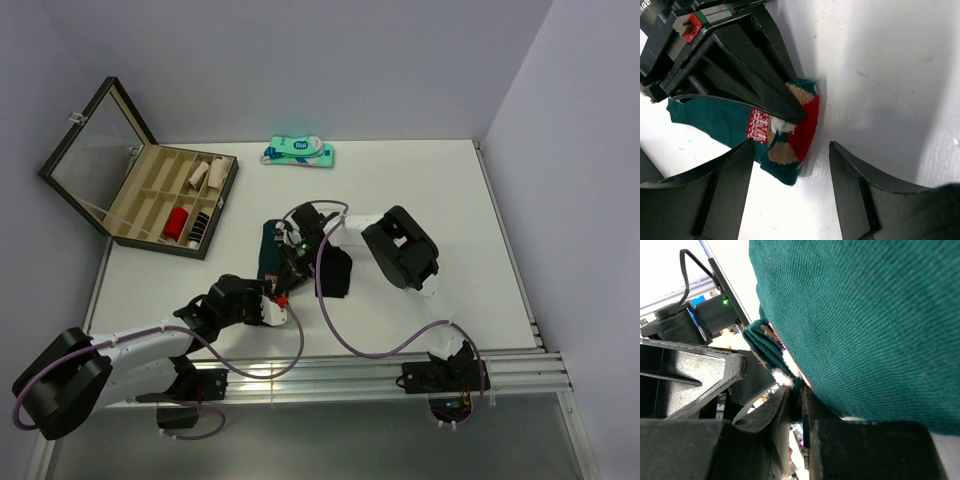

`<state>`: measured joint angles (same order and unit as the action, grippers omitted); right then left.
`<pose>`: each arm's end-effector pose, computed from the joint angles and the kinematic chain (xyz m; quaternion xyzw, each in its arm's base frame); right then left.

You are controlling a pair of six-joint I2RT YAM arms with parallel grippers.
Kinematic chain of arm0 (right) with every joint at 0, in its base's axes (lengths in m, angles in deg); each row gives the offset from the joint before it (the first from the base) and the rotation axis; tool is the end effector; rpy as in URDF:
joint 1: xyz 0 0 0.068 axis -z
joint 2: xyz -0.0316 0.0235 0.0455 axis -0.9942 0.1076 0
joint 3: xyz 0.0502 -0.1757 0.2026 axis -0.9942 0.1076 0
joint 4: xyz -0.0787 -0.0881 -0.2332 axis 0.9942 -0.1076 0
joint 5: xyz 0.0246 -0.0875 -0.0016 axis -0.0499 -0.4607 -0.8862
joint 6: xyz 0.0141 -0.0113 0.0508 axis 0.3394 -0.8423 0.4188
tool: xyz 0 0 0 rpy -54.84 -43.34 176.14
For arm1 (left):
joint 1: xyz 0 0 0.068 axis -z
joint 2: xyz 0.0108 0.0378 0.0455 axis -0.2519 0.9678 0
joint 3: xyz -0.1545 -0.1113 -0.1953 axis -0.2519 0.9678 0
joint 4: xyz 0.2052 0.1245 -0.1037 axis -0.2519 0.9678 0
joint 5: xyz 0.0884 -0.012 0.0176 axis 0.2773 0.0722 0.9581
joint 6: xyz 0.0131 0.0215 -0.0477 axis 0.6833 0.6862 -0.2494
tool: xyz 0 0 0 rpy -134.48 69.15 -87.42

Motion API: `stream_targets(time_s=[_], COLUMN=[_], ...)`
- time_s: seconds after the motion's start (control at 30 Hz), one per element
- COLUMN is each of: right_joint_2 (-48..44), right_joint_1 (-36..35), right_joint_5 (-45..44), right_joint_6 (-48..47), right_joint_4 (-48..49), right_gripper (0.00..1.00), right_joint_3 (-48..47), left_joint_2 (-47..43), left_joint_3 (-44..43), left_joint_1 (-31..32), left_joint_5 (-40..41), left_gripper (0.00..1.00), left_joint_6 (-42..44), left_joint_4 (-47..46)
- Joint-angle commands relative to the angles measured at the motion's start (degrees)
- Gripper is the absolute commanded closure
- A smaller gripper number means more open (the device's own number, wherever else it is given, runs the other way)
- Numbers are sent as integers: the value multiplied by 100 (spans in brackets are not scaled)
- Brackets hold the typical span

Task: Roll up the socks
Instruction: Roll the sock at the center of the board.

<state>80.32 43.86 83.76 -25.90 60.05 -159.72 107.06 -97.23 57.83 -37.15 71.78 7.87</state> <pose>0.3156 0.3041 0.0911 0.1841 -0.8421 -0.4902 0.1291 0.1311 -0.1299 0.1374 0.6536 0.5936 -0.0390 0.4679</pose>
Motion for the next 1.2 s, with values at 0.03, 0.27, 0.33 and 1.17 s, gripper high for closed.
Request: stream_targets(time_s=[0.03,0.27,0.33,1.17], right_joint_2=[121,-29,-55,-2234], right_joint_1=[77,103,120,261], right_joint_5=[3,223,241,-2974], right_joint_6=[-28,68,112,903], right_joint_4=[-408,-311,-241,1059], right_gripper=[98,97,97,51], right_joint_3=[-103,108,152,1285], left_joint_2=[385,817,948,694], left_joint_3=[13,179,214,-1226], left_joint_1=[44,70,79,114], left_joint_5=[92,109,118,-1262], left_gripper=[36,51,55,100], left_joint_6=[224,391,418,-759], left_joint_4=[-476,-819,-933,2072])
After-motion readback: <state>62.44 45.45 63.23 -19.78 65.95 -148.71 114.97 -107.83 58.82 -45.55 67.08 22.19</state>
